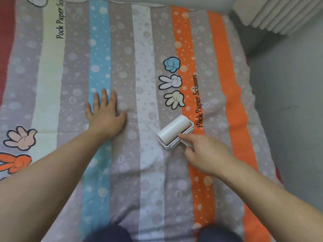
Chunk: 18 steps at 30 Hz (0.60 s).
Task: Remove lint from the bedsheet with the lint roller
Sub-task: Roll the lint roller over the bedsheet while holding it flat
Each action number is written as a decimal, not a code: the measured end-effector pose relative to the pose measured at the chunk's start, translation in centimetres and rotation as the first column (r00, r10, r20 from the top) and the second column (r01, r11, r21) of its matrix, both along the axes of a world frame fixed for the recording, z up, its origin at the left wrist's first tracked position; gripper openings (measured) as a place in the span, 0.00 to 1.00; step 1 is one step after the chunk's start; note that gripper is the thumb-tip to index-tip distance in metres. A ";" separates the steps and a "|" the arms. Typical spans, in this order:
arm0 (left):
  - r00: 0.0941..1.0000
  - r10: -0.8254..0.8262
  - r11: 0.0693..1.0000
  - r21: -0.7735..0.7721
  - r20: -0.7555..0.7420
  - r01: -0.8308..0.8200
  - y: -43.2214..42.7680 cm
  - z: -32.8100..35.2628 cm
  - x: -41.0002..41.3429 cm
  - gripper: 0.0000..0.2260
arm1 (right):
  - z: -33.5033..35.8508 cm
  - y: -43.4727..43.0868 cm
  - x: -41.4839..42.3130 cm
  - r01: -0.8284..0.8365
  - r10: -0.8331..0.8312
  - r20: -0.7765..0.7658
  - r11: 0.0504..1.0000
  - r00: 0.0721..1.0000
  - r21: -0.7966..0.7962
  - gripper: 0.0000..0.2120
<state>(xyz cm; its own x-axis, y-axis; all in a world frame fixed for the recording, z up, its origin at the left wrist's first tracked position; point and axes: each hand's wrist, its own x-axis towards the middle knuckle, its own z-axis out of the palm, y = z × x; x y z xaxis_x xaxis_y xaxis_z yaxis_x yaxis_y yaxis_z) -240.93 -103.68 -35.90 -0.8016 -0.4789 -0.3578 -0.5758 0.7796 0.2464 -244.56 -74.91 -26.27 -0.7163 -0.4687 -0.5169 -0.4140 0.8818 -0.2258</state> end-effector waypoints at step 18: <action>0.971 -0.213 0.973 0.067 -0.106 0.220 11.1 0.8 -1.0 0.39 | 6.0 13.1 -4.0 0.086 0.005 0.466 0.981 0.885 -0.175 0.21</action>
